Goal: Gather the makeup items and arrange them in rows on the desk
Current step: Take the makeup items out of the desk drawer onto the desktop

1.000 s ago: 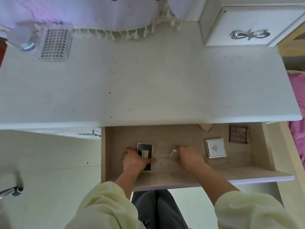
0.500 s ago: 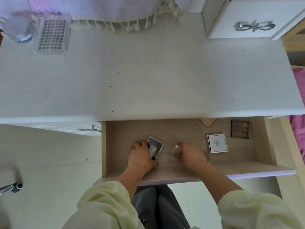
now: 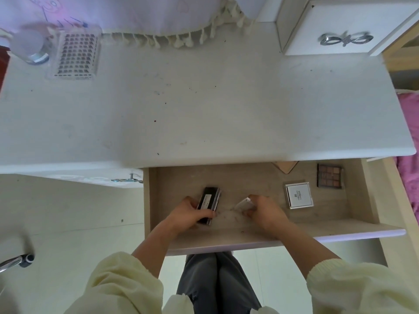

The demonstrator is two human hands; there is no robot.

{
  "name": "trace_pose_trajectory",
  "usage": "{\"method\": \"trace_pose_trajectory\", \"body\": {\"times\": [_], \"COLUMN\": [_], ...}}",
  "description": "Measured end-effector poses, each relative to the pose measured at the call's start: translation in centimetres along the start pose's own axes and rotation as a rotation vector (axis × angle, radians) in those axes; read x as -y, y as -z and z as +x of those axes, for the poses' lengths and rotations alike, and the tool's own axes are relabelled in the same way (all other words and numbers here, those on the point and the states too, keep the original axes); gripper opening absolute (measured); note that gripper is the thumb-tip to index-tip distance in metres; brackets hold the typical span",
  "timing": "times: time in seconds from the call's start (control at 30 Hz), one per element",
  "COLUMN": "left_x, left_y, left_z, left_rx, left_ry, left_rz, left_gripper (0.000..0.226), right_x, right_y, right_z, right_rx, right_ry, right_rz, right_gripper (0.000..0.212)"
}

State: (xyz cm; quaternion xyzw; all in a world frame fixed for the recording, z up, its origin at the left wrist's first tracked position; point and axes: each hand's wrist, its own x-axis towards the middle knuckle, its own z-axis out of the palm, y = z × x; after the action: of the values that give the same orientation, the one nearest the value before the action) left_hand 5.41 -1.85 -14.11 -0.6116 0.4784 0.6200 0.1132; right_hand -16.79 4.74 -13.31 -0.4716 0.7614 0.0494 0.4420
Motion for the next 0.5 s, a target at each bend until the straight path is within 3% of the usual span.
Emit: {"method": "trace_pose_trajectory", "body": {"times": [0.2, 0.4, 0.5], "left_x": [-1.1, -2.8, -3.6], "left_y": [2.3, 6.6, 8.9], "left_z": [-3.2, -8.8, -10.5], "left_rx": [0.273, 0.488, 0.551], "left_ry": [-0.018, -0.08, -0.173], "left_rz": [-0.187, -0.446, -0.614], "left_gripper": [0.043, 0.07, 0.071], "right_x": [2.5, 6.5, 9.1], "right_y": [3.6, 8.8, 11.1], "right_z": [-1.1, -4.7, -5.0], "right_rx": [0.016, 0.054, 0.042], "right_ry": [0.079, 0.222, 0.277], "right_rz": [0.08, 0.169, 0.229], "right_gripper": [0.01, 0.011, 0.015]}}
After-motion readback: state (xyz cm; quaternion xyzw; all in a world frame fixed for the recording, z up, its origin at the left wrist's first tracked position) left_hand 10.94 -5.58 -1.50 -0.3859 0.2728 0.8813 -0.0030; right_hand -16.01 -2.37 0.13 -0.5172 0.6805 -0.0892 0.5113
